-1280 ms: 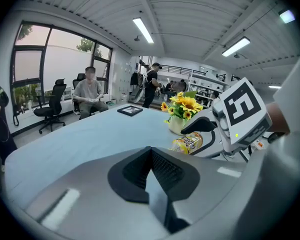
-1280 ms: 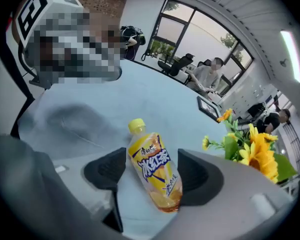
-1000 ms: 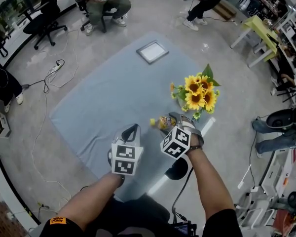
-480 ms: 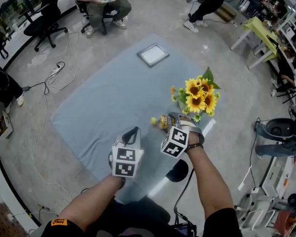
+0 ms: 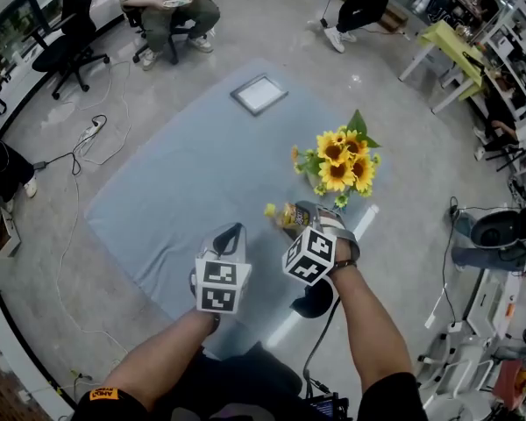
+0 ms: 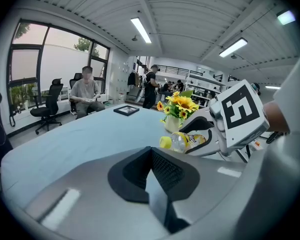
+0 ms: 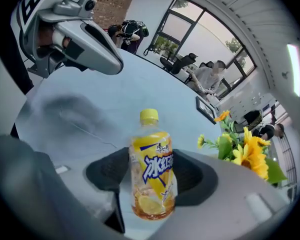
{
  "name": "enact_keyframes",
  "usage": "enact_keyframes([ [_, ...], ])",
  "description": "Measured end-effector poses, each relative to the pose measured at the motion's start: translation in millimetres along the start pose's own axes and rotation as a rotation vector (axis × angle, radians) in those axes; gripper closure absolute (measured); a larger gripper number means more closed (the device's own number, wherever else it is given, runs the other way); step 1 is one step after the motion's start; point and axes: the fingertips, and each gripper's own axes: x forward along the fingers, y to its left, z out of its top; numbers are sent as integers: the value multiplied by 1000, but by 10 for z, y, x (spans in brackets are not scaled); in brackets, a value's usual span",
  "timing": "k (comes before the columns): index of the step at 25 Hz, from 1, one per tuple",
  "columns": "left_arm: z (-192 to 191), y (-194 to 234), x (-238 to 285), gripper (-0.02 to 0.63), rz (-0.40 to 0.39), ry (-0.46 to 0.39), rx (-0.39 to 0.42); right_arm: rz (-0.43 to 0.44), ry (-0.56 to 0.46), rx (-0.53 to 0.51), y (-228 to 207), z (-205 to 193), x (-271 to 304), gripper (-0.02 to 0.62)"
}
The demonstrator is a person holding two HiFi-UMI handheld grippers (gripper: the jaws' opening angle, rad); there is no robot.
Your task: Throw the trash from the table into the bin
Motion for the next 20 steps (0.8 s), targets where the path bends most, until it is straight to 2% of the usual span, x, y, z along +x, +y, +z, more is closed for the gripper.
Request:
enact_keyframes([
  [9, -25, -117, -85, 598, -18, -3, 20, -44, -108, 178, 83, 98, -415, 319],
  [20, -30, -230, -251, 598, -47, -29, 35, -72, -164, 303, 303, 150, -776, 319],
])
